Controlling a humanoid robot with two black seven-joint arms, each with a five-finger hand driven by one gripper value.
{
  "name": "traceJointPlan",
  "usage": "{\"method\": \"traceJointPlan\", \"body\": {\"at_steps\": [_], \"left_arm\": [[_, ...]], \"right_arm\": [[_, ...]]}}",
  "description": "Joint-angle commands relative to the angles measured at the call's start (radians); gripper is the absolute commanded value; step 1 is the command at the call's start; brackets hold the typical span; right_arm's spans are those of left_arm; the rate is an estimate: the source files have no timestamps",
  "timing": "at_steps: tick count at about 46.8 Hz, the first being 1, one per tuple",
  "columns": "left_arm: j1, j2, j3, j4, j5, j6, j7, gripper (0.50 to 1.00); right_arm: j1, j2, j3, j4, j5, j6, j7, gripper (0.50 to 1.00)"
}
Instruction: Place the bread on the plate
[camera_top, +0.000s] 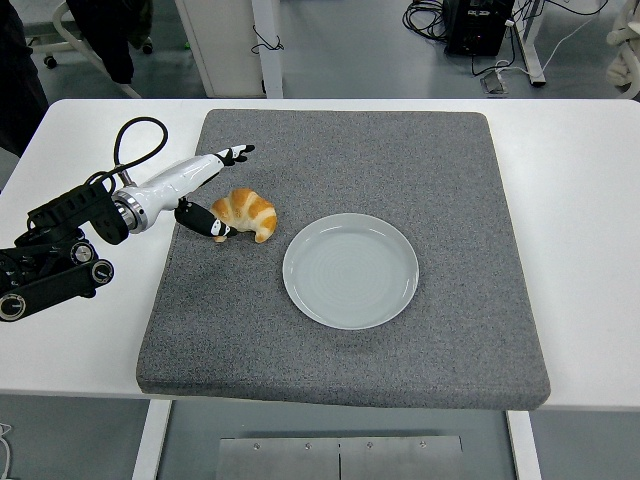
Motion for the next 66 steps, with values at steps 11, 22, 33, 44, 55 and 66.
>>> {"method": "traceJointPlan", "body": {"at_steps": [11,22,33,44,55,66], "left_arm": [[-0.002,-0.043,0.000,0.038,0.001,0.001,-0.004,0.960],[0.000,-0.065,0.000,0.068,0.008,0.001,-0.032,0.952],[0.004,-0.084,0.020,0.100,0.024,0.001,-0.041,0.952],[0.003,-0.095,0.040,0.112,0.024,0.001,-0.047,0.942],[0.006,-0.097,0.041,0.124,0.024,0.001,-0.078,0.806],[0.007,-0.106,0.058,0.157,0.023,0.001,-0.111,0.674]], "right_arm": [[0.000,0.000,0.000,0.000,0.000,0.000,0.000,1.000],[0.000,0.000,0.000,0.000,0.000,0.000,0.000,1.000],[0.000,0.000,0.000,0.000,0.000,0.000,0.000,1.000],[0.000,0.000,0.000,0.000,0.000,0.000,0.000,1.000],[0.000,0.000,0.000,0.000,0.000,0.000,0.000,1.000],[0.000,0.000,0.000,0.000,0.000,0.000,0.000,1.000]]}}
